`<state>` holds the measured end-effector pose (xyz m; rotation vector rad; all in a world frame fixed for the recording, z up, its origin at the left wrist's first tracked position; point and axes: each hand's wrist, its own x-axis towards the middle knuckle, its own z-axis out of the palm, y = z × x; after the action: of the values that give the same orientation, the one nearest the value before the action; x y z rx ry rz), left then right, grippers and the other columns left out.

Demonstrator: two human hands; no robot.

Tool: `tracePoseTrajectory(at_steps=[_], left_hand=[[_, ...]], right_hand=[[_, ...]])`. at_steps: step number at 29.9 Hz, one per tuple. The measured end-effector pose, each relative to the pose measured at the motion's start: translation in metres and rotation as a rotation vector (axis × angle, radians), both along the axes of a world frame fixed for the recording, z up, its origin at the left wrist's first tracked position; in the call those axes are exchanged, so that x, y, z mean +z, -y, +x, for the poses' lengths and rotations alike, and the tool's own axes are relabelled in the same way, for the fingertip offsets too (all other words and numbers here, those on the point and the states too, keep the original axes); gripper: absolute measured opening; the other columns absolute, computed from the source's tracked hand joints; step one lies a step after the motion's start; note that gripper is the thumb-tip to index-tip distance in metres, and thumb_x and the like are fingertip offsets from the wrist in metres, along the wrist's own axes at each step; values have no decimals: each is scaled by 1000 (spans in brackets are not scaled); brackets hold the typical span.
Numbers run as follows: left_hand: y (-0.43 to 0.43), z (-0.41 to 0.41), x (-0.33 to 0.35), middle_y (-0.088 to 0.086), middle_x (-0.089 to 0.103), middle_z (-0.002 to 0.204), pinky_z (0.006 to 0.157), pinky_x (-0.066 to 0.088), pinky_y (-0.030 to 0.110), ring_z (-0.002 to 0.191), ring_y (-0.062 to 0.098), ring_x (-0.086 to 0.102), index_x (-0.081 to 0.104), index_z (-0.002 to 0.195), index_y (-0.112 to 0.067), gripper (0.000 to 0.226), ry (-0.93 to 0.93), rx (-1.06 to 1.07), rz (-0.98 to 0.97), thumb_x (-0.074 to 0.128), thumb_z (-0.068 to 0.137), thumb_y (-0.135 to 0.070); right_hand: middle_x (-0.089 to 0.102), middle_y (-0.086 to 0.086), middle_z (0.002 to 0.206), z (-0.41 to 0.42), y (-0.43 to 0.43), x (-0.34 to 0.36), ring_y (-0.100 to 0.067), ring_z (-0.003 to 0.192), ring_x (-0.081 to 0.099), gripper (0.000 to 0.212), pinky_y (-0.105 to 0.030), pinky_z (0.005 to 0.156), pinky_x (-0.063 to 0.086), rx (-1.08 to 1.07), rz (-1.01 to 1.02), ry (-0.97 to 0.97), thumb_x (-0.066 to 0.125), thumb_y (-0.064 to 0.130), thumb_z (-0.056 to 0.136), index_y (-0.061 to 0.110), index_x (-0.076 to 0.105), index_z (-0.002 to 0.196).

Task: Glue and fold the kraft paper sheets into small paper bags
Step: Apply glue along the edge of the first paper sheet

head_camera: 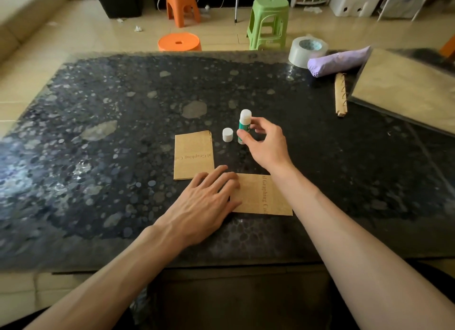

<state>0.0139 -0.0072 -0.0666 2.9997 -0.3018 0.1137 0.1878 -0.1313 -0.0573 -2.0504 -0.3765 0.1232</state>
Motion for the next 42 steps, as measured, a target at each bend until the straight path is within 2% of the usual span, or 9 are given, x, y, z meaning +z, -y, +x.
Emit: tracePoseTrajectory(at_steps=[4, 10, 13, 17, 22, 32, 34, 38, 42], left_hand=[[5, 5, 2, -4, 47, 144, 111, 39, 38, 145, 17, 33, 51, 136, -22, 41, 28, -17, 4, 34, 107, -46], [17, 11, 5, -5, 44, 147, 112, 39, 37, 141, 15, 38, 48, 140, -28, 48, -32, 1, -28, 52, 99, -52], [21, 14, 11, -5, 43, 149, 114, 36, 35, 140, 16, 39, 45, 143, -29, 53, -57, -4, 17, 54, 97, -56], [28, 15, 14, -5, 43, 148, 111, 38, 34, 136, 16, 43, 44, 143, -29, 56, -72, 26, 47, 55, 96, -57], [42, 4, 14, -5, 43, 145, 108, 40, 35, 133, 18, 46, 43, 142, -29, 54, -65, 91, 44, 58, 97, -53], [56, -16, 3, -3, 52, 134, 98, 48, 36, 119, 18, 52, 57, 135, -24, 46, 24, 222, -62, 57, 96, -49], [55, -23, -3, -3, 56, 131, 94, 49, 36, 118, 18, 54, 61, 130, -23, 44, 75, 230, -80, 52, 96, -49], [54, -34, -12, -4, 59, 132, 95, 49, 34, 122, 15, 54, 65, 128, -21, 40, 149, 242, -164, 54, 100, -47], [48, -33, -17, -5, 62, 131, 93, 50, 35, 121, 14, 55, 68, 126, -21, 34, 182, 211, -212, 56, 101, -40]], right_hand=[[67, 11, 114, -8, 4, -4, -5, 107, 62, 27, -20, 87, 49, 11, 7, 18, 70, 36, 99, 24, 65, 122], [64, 23, 101, -23, 39, 8, 7, 93, 65, 21, -11, 77, 48, 25, 28, -5, 68, 36, 100, 30, 60, 118], [66, 19, 108, -33, 62, 18, 7, 95, 65, 27, -8, 72, 51, 44, 28, 6, 69, 39, 99, 26, 63, 121], [67, 15, 111, -48, 86, 28, -1, 101, 65, 32, -16, 78, 51, 30, 15, -12, 67, 45, 98, 24, 68, 122], [67, 17, 101, -62, 105, 30, -3, 94, 62, 26, -17, 70, 46, -48, 44, -163, 74, 41, 94, 26, 75, 116], [75, 8, 110, -77, 124, 22, -14, 111, 64, 22, -31, 90, 56, -99, 305, -489, 89, 25, 81, 30, 82, 101], [73, 12, 111, -79, 117, 20, -12, 112, 62, 20, -33, 93, 53, -74, 248, -440, 87, 32, 83, 32, 82, 102], [67, 28, 103, -79, 99, 21, 14, 102, 59, 26, -8, 74, 48, 127, 7, -94, 79, 42, 88, 37, 74, 113], [55, 38, 103, -75, 85, 18, 31, 101, 50, 35, 6, 77, 39, 263, -164, 147, 79, 38, 89, 36, 64, 120]])
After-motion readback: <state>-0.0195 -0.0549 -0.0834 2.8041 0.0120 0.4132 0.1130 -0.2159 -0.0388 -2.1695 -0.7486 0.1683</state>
